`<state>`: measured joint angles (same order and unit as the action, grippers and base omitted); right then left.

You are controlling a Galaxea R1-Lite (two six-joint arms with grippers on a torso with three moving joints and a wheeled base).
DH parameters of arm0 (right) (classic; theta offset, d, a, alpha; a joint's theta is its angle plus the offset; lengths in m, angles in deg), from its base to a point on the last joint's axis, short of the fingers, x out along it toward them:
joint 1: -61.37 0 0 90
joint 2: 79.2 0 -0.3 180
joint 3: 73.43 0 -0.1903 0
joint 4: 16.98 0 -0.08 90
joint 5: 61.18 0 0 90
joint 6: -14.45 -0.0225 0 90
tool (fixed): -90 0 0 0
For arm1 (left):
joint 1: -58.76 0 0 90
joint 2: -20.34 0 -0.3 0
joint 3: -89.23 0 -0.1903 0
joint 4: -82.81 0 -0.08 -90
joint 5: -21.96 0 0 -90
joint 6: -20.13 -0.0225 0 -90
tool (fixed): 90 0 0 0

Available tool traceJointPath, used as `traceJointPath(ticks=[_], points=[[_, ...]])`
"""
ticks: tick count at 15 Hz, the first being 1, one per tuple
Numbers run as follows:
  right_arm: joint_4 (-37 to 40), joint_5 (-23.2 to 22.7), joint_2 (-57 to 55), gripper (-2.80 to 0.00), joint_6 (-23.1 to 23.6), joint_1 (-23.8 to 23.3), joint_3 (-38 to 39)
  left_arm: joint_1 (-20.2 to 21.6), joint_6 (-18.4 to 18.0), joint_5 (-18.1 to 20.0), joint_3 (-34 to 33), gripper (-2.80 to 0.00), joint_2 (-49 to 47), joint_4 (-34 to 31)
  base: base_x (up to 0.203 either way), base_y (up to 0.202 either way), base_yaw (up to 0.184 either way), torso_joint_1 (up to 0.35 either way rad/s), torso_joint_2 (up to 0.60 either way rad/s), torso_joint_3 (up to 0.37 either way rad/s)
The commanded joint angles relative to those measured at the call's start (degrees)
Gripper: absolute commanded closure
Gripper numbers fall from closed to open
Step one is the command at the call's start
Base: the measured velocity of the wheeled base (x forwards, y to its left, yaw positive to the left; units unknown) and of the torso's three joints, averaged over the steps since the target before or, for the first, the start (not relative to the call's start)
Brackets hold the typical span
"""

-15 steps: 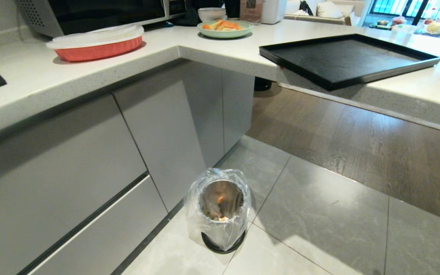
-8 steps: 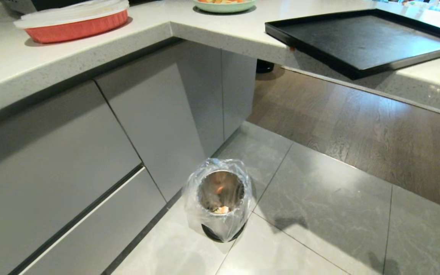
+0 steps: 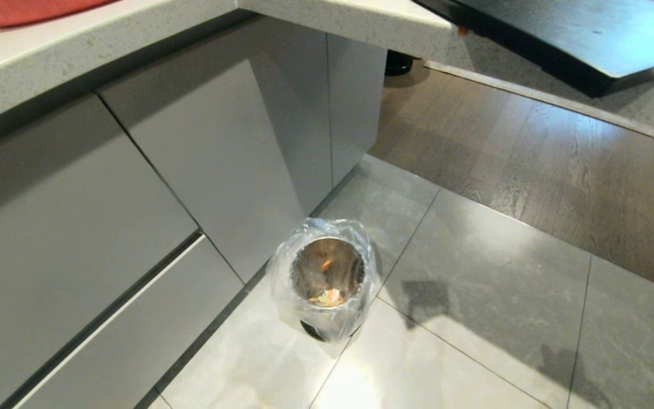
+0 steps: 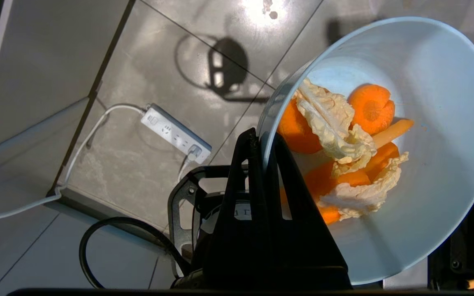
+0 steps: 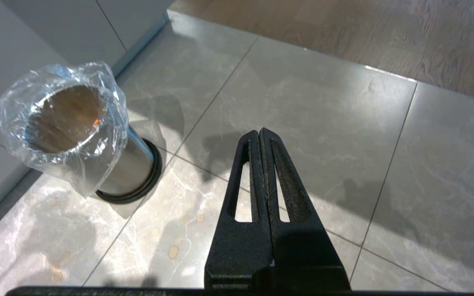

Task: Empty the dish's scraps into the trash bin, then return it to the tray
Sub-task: Move the bowl over the trash can

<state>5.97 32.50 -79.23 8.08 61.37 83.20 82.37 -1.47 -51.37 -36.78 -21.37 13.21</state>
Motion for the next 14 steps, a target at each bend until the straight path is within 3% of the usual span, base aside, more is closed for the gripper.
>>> traceJointPath(ticks=[1, 14], points=[[0.0, 0.0, -0.1, 0.00, 0.0, 0.0, 0.0, 0.0, 0.0, 0.1, 0.1, 0.00, 0.0, -0.8, 0.000, 0.000, 0.000, -0.001, 0.01, -0.198], [0.0, 0.0, 0.0, 0.00, 0.0, 0.0, 0.0, 0.1, -0.2, 0.1, 0.1, 0.00, 0.1, -1.1, 0.000, 0.000, 0.000, 0.002, 0.00, -0.196]])
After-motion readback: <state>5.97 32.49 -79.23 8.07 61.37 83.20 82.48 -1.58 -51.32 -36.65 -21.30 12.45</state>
